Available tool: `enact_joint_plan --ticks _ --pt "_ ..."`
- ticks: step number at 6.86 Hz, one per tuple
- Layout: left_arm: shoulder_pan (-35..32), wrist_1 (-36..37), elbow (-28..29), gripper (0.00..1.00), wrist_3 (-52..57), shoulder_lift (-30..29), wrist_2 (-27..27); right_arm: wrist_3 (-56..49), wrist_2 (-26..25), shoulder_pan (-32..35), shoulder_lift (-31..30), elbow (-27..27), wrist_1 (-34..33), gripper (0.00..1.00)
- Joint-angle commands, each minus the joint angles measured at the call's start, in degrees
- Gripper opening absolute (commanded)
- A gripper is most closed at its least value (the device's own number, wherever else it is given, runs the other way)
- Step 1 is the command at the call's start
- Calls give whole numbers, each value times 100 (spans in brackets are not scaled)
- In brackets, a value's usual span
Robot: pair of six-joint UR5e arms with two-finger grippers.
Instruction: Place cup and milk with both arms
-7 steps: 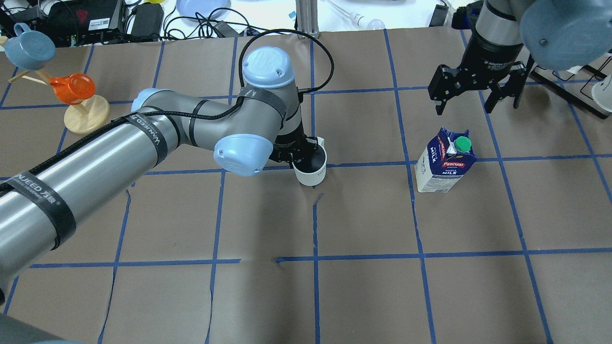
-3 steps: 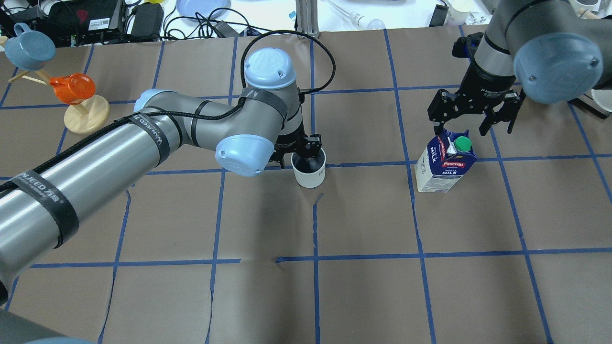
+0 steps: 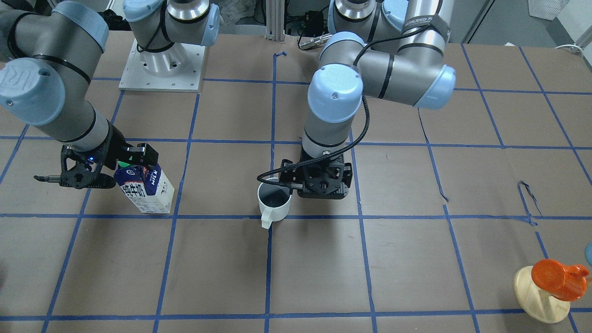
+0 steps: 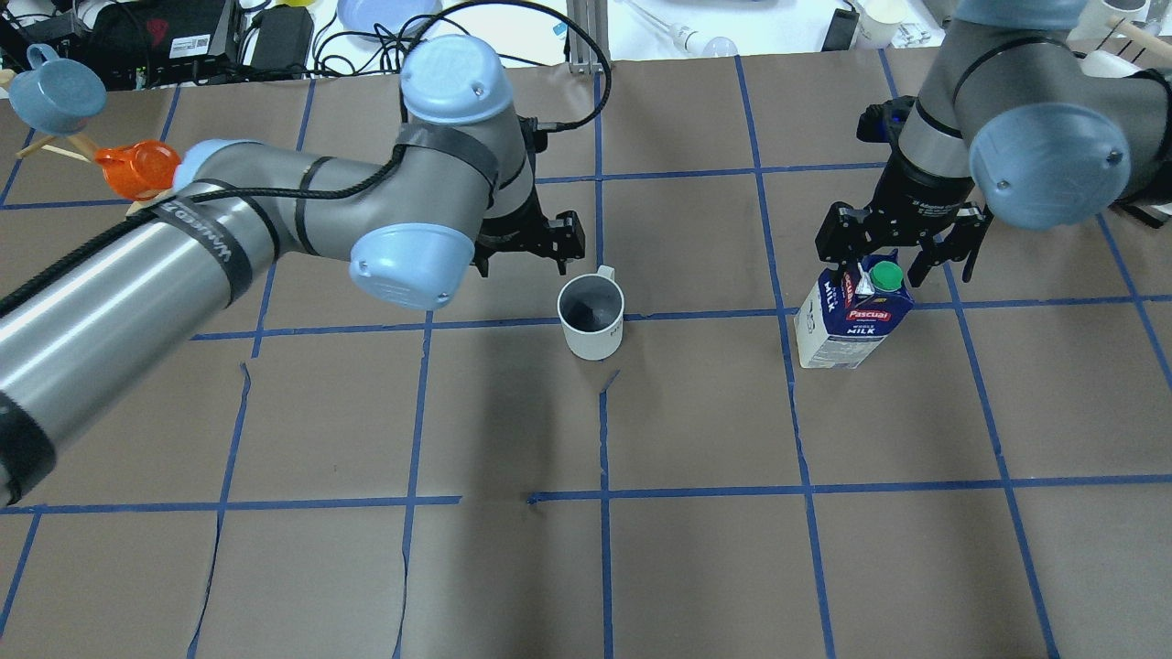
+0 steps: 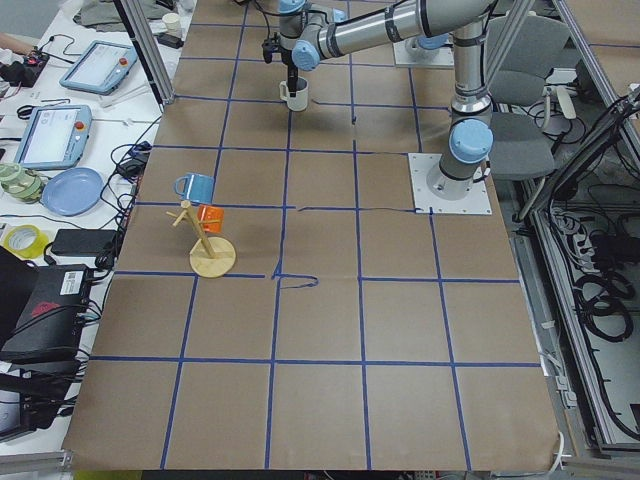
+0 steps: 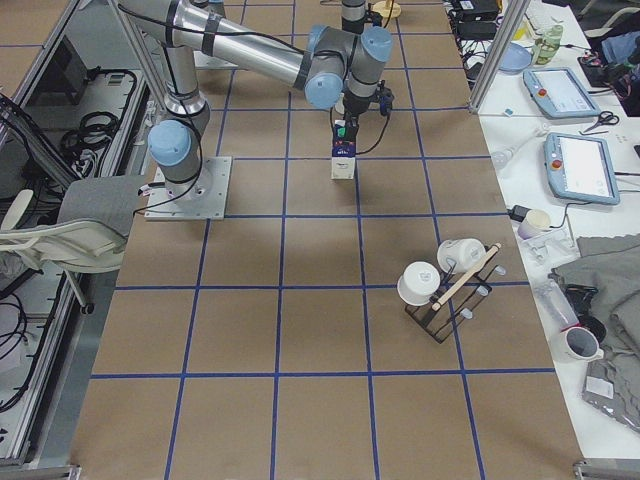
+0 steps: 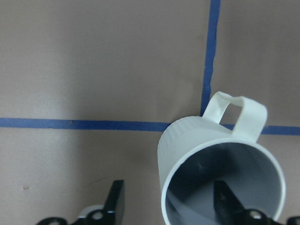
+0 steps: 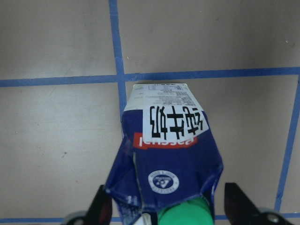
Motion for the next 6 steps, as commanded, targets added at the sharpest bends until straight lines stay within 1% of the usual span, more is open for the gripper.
enact_joint_plan --ticks 1,2,3,4,5,6 --pt "813 -914 39 100 1306 831 -29 6 -13 7 -3 27 31 41" --pt "956 -1407 109 100 1617 1244 6 6 -13 7 -3 10 48 37" --pt "1192 -1716 318 100 2029 1588 -3 33 13 7 -3 -51 22 37" --pt "1421 -1710 381 100 2076 1687 -46 76 66 77 40 -304 66 37" --pt "1580 -1719 408 100 2077 1731 23 155 75 173 171 -637 83 37" --pt "1616 -1728 347 100 2068 1767 50 260 145 418 373 -1006 92 37"
